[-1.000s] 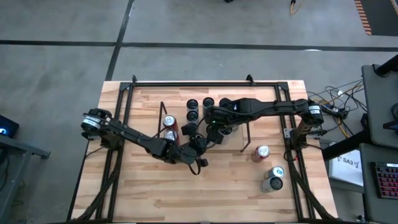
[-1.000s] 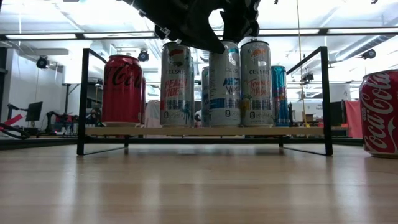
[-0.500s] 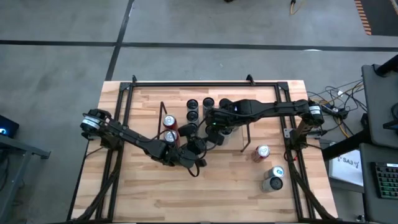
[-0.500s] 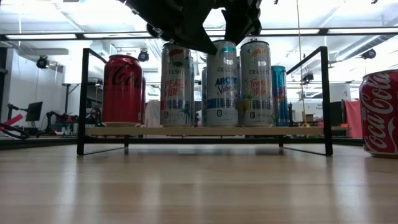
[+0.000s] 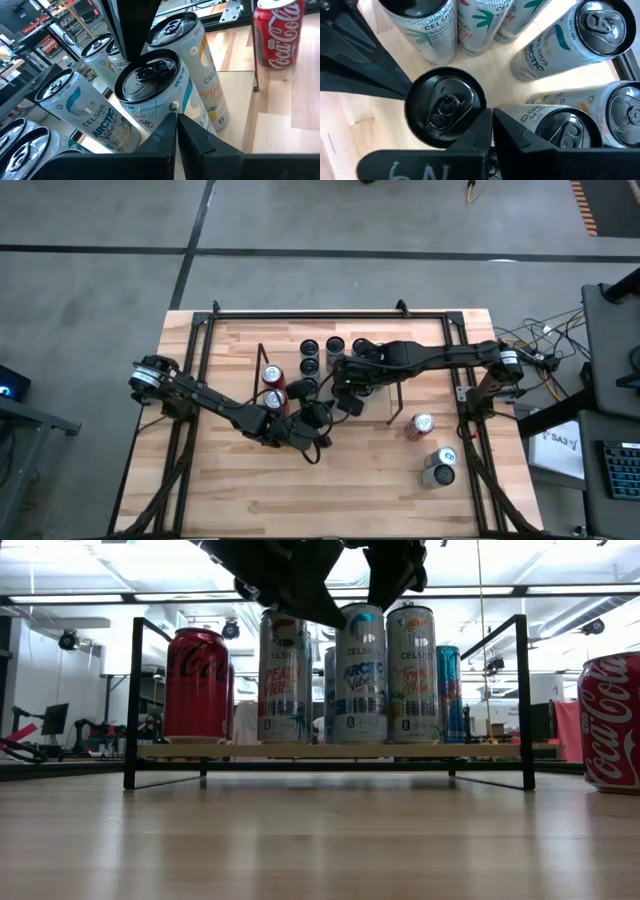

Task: Place canned beverage on shelf
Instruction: Adjust the white and blue soda cans

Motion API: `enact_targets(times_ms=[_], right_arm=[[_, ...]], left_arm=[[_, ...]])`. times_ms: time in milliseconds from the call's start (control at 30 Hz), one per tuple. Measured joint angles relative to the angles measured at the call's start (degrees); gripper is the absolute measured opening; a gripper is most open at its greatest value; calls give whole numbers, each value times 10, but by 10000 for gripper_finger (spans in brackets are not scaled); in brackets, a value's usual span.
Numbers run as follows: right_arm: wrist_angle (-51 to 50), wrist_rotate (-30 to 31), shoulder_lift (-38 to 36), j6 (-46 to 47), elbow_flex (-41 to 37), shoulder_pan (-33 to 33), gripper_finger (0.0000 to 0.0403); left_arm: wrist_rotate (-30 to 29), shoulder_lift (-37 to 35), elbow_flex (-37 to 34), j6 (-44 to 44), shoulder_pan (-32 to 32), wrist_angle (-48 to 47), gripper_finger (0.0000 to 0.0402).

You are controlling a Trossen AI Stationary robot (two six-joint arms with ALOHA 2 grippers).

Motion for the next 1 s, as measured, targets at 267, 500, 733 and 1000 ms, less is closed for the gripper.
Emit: enact_targets(times_ms=[267, 500, 733, 1000], right_arm=[[-2, 3, 0, 0, 0, 0, 9], [-1, 2, -1, -1, 5, 0, 9], [1, 16, -1, -20, 31, 1, 9], [37, 21, -1, -52, 50, 0, 9]], left_arm=[[-18, 0, 0, 3, 0, -4, 0], [-18, -3, 0, 6, -6, -3, 0], [-13, -23, 0, 66, -33, -3, 0], [-11, -77, 0, 195, -71, -38, 0]])
